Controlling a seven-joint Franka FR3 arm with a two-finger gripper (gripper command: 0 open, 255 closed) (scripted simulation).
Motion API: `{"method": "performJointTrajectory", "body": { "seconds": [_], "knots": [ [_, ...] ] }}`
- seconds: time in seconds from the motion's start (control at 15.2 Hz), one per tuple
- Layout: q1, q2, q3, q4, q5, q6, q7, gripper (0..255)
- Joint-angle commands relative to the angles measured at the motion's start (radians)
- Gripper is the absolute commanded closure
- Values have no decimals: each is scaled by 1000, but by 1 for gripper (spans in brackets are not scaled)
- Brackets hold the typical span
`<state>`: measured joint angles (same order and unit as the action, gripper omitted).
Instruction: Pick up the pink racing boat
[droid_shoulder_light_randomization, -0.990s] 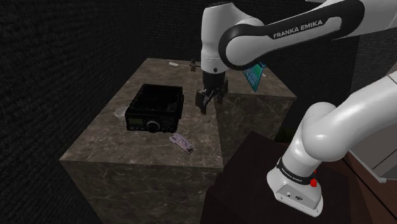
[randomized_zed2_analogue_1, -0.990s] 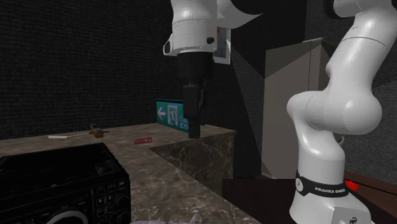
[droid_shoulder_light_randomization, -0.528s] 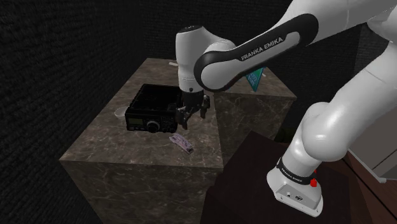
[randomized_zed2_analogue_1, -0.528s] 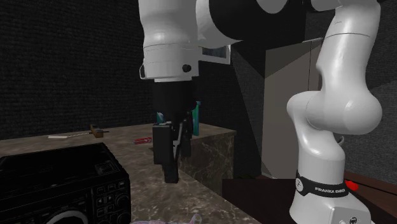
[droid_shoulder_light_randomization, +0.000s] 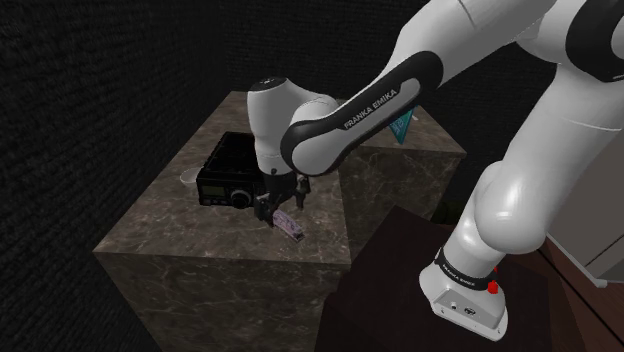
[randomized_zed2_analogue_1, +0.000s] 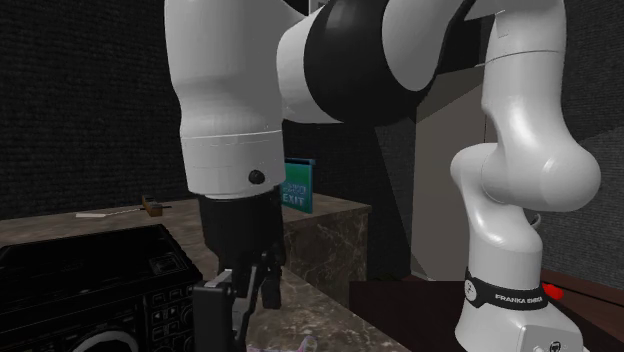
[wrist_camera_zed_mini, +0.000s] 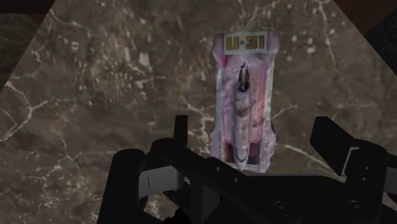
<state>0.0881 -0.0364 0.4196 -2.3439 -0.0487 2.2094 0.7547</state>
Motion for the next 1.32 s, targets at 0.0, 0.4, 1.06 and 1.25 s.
{"method": "performJointTrajectory", "body": {
  "seconds": [0.0, 0.4, 1.06, 1.25],
  "knots": [
    [0, 19, 1, -10, -11, 28, 11, 0],
    [1, 56, 2, -26, -33, 76, 30, 255],
    [0, 45, 2, -22, -26, 62, 23, 255],
    [0, 15, 2, -8, -8, 22, 9, 255]
  ]
}}
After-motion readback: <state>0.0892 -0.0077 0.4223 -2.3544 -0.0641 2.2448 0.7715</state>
